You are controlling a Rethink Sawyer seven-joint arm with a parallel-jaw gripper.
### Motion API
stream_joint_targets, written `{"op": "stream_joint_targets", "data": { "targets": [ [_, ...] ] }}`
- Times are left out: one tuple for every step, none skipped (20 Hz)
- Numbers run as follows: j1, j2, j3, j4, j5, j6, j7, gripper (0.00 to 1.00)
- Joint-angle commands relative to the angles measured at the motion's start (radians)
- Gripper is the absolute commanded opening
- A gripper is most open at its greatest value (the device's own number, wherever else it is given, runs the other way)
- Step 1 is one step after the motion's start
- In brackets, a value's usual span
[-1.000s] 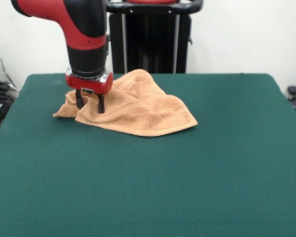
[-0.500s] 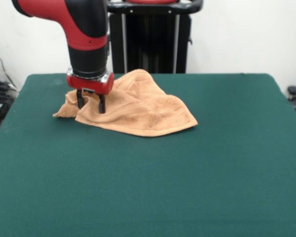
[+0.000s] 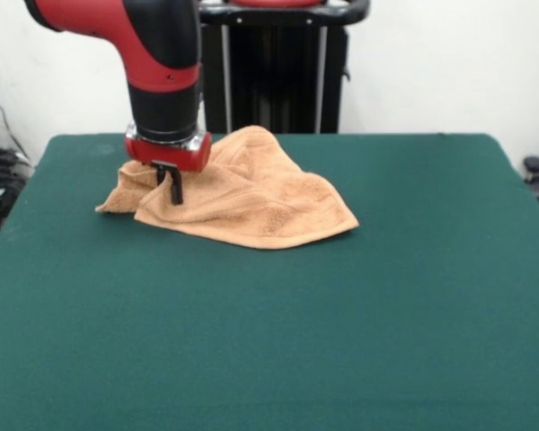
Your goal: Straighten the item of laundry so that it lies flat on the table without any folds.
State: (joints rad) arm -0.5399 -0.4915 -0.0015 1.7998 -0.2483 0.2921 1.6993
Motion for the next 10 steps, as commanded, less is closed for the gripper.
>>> {"op": "stream_joint_targets", "data": {
  "targets": [
    [0.038,0.012,0.085,-0.005,-0.029,-0.045,0.080,0.00],
    [0.038,0.012,0.085,-0.007,-0.028,-0.042,0.080,0.00],
    [0.039,0.011,0.084,-0.010,-0.029,-0.039,0.078,0.00],
    [0.038,0.011,0.086,-0.011,-0.028,-0.036,0.076,0.00],
    [0.038,0.011,0.087,-0.010,-0.027,-0.033,0.076,0.00],
    [0.039,0.009,0.086,-0.009,-0.026,-0.032,0.077,0.00],
    [0.041,0.007,0.085,-0.009,-0.025,-0.031,0.078,0.00],
    [0.040,0.005,0.086,-0.010,-0.024,-0.026,0.077,0.00],
    [0.039,0.003,0.089,-0.012,-0.024,-0.022,0.073,0.00],
    [0.037,0.000,0.093,-0.013,-0.023,-0.015,0.069,0.00]
  ]
}}
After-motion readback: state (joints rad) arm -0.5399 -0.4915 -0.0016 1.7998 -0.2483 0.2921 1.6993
